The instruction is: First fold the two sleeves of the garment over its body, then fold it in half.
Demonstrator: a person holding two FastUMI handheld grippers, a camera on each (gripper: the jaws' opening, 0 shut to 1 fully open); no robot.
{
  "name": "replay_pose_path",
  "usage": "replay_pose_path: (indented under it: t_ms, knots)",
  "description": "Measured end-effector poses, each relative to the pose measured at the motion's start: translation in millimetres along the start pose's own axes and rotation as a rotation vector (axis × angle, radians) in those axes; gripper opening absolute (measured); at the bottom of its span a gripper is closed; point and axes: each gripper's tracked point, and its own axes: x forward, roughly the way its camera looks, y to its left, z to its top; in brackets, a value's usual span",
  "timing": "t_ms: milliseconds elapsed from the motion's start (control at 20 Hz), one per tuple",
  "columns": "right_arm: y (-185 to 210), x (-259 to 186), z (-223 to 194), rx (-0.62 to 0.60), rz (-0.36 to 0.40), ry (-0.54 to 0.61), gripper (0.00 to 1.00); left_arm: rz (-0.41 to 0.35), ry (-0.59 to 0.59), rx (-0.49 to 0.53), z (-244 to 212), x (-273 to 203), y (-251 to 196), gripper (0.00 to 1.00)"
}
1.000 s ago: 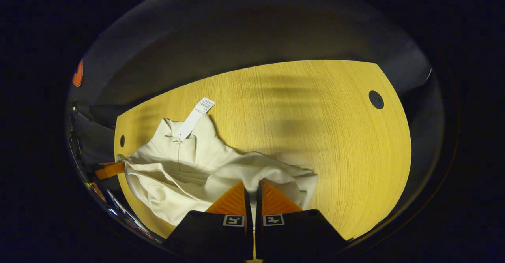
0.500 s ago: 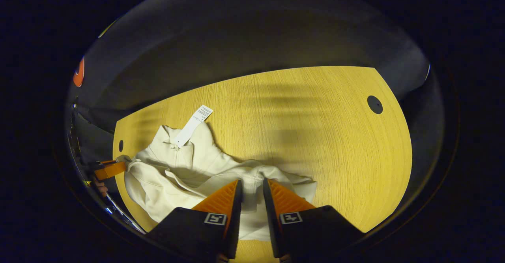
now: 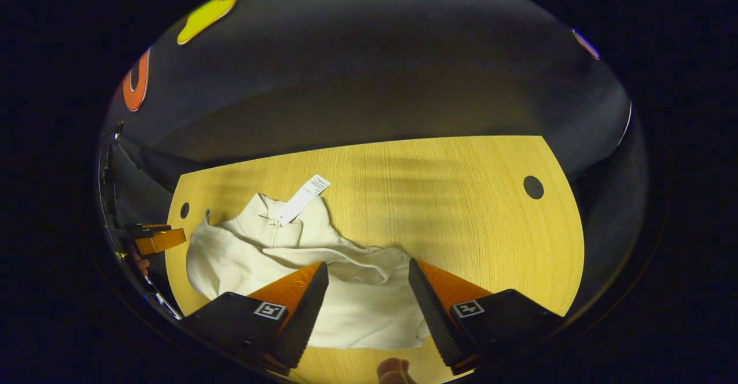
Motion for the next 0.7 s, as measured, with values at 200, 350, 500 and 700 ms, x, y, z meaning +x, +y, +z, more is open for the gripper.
replay_pose_path:
  t_ms: [200, 350, 500, 700]
  knots:
    - [11.8, -51.0, 2.8, -0.024, 0.003, -0.081, 0.96, 0.009, -0.124, -0.026, 10.3, -55.3, -7.7, 0.88]
    - [19.7, -106.5, 0.3, -0.046, 0.018, -0.168, 0.92, -0.007, -0.235, -0.048, 4.7, -104.3, -4.4, 0.90]
    - [22.7, -168.4, -7.5, -0.081, 0.009, -0.289, 0.92, -0.003, -0.351, -0.085, -12.2, -152.6, -5.4, 0.96]
    - [22.0, -234.0, -31.2, -0.116, -0.017, -0.428, 0.96, 0.034, -0.514, -0.115, -37.9, -216.6, 6.4, 0.96]
